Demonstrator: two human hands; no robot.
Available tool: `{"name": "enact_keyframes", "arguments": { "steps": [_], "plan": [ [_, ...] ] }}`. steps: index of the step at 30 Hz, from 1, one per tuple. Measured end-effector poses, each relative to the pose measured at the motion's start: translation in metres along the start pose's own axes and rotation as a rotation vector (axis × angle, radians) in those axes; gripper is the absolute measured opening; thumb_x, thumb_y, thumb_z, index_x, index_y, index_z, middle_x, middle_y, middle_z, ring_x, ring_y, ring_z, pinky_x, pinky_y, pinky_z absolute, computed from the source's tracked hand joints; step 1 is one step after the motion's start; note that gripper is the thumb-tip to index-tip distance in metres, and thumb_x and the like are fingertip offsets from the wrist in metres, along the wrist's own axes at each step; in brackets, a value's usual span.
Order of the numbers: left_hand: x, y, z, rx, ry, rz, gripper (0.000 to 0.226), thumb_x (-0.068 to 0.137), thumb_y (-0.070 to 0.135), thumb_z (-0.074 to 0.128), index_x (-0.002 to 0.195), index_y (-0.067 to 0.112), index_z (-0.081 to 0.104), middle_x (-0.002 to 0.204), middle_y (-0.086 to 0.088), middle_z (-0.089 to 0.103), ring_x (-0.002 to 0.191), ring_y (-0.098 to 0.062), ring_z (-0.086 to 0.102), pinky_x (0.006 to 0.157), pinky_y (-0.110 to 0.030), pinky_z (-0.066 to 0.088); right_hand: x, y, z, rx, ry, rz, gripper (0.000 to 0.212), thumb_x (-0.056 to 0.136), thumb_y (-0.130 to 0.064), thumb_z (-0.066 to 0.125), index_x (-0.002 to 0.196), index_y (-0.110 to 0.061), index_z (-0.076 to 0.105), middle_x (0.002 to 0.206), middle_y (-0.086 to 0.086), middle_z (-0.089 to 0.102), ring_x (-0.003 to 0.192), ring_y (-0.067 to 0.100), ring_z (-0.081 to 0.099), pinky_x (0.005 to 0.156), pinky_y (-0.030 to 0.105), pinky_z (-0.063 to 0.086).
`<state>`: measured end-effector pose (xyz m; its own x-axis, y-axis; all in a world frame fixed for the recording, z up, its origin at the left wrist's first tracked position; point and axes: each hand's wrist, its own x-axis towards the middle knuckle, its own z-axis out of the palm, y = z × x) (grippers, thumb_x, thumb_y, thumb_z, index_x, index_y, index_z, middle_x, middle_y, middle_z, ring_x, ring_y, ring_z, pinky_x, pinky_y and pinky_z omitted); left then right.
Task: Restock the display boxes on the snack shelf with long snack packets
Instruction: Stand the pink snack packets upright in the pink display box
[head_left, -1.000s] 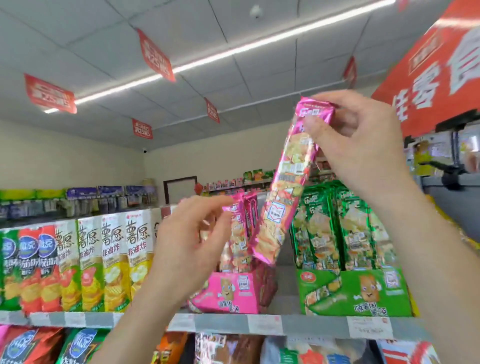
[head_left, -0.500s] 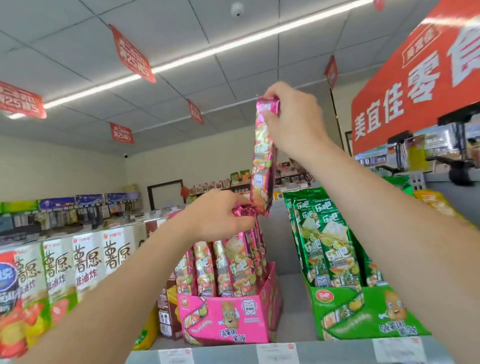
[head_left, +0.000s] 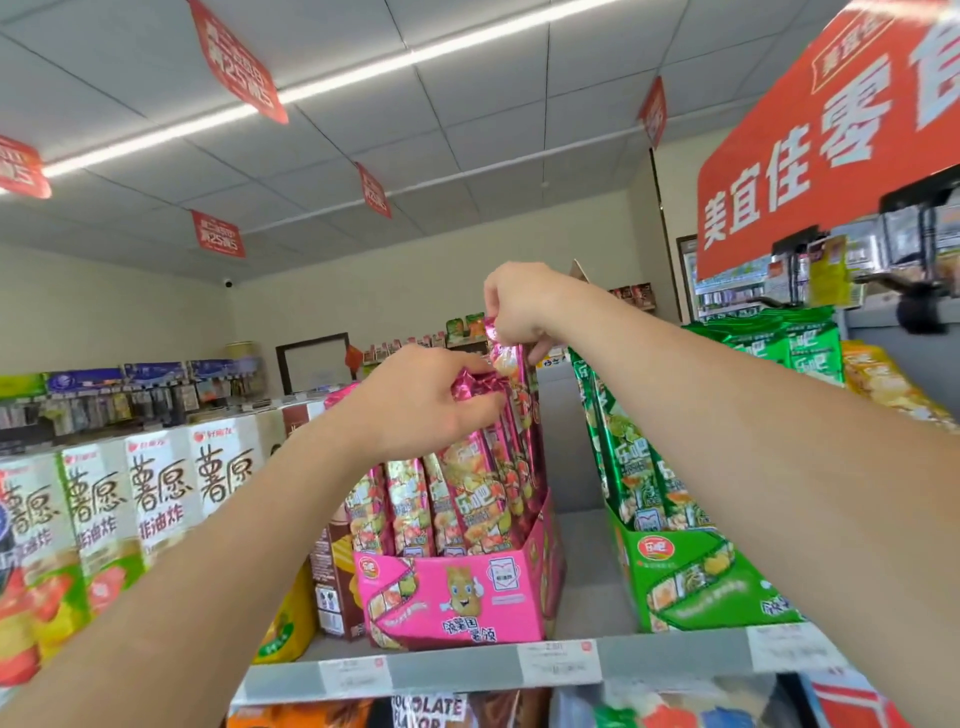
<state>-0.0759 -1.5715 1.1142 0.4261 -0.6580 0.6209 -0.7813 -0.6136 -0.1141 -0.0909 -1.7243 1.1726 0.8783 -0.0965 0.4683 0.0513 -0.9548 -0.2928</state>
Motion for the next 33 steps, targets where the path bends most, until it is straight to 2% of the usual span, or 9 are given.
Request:
{"name": "enact_keyframes", "arguments": {
  "steps": [3,7,10,13,17,20,22,28,33],
  "plan": [
    [-0.002,0.001,-0.002,-0.028,-0.014,0.001,0.052,0.084,0.064,0.048,0.117,0.027,0.064,0.072,-0.002,0.072,0.057,-0.005,0.062,0.055,-0.015,0.045,0.001,-0.003,0.002,-0.049,-0.136,-0.001,0.026,0.093,0.001,0.059,0.119,0.003,0.06,0.109,0.023,0.069,0.086,0.031,0.074,0.081,0.043,0.06],
    [-0.005,0.005,-0.011,-0.073,-0.153,-0.046,0.084,0.065,0.085,0.054,0.129,0.03,0.056,0.095,0.007,0.073,0.085,-0.006,0.067,0.085,-0.036,0.054,-0.001,0.004,0.018,-0.061,-0.224,0.025,0.027,0.094,-0.002,0.058,0.12,0.001,0.062,0.116,0.018,0.068,0.099,0.029,0.071,0.084,0.041,0.058],
    [-0.004,0.005,-0.024,-0.266,-0.39,-0.05,0.077,0.065,0.062,0.077,0.13,0.028,0.054,0.106,0.014,0.071,0.099,-0.004,0.066,0.098,-0.033,0.05,-0.003,0.004,0.02,-0.044,-0.203,0.033,0.028,0.093,-0.002,0.059,0.12,0.002,0.061,0.115,0.019,0.066,0.094,0.03,0.072,0.08,0.041,0.06],
    [0.001,0.001,-0.034,-0.306,-0.517,-0.003,0.071,0.069,0.033,0.088,0.129,0.022,0.052,0.112,0.008,0.07,0.1,-0.005,0.067,0.093,-0.028,0.053,-0.005,0.001,0.012,-0.021,-0.267,0.046,0.023,0.093,0.001,0.057,0.115,0.006,0.064,0.114,0.02,0.066,0.087,0.03,0.074,0.078,0.044,0.061],
    [0.005,0.001,-0.028,-0.205,-0.442,-0.051,0.079,0.063,0.042,0.09,0.128,0.034,0.045,0.108,0.02,0.066,0.093,0.008,0.062,0.083,-0.014,0.045,-0.012,0.007,0.008,0.036,-0.207,0.069,0.027,0.096,-0.001,0.044,0.115,0.006,0.062,0.111,0.025,0.064,0.093,0.036,0.071,0.076,0.05,0.06],
    [0.005,0.0,-0.023,-0.113,-0.345,-0.02,0.068,0.061,0.05,0.087,0.118,0.025,0.059,0.115,0.014,0.057,0.102,-0.003,0.055,0.091,-0.023,0.045,-0.015,0.009,0.008,0.153,-0.214,0.106,0.027,0.097,-0.004,0.043,0.113,0.006,0.063,0.111,0.025,0.065,0.093,0.037,0.071,0.078,0.05,0.06],
    [0.005,0.001,-0.022,-0.132,-0.322,-0.009,0.064,0.06,0.049,0.088,0.113,0.024,0.063,0.113,0.013,0.056,0.101,-0.006,0.055,0.085,-0.016,0.045,-0.016,0.009,0.007,0.252,-0.228,0.122,0.022,0.096,-0.004,0.045,0.107,0.007,0.062,0.107,0.026,0.067,0.09,0.038,0.072,0.08,0.049,0.06],
    [0.0,0.001,-0.014,-0.192,-0.289,-0.009,0.072,0.062,0.046,0.088,0.12,0.042,0.046,0.095,0.025,0.065,0.087,0.009,0.061,0.075,-0.006,0.046,-0.015,0.001,-0.002,0.199,-0.274,0.139,0.022,0.097,-0.006,0.044,0.104,0.007,0.06,0.107,0.026,0.067,0.089,0.039,0.072,0.082,0.047,0.06],
    [-0.004,0.002,-0.014,0.066,-0.273,0.033,0.077,0.073,0.064,0.072,0.132,0.023,0.046,0.117,0.006,0.055,0.11,-0.015,0.049,0.099,-0.038,0.042,-0.022,-0.004,-0.007,0.171,-0.261,0.123,0.039,0.104,-0.029,0.041,0.111,0.004,0.061,0.115,0.023,0.056,0.102,0.041,0.067,0.09,0.046,0.057]
  ]
}}
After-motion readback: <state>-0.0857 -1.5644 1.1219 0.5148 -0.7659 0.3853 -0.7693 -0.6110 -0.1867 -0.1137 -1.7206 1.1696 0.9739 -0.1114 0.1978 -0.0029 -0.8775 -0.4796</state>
